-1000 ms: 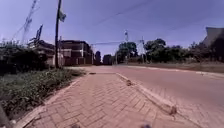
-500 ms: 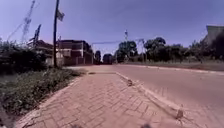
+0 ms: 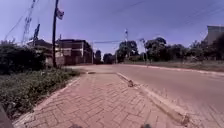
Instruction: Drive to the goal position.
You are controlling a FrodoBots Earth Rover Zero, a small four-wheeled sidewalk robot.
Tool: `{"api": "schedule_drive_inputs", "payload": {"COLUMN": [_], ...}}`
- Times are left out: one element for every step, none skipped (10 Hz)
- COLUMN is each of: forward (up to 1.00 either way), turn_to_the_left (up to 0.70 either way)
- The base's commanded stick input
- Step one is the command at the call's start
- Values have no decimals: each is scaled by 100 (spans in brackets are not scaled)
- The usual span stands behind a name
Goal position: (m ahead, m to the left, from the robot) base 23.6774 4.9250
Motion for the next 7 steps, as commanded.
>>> {"api": "schedule_drive_inputs", "payload": {"forward": [30,30,30,30,30,30,30], "turn_to_the_left": [0,0,0,0,0,0,0]}}
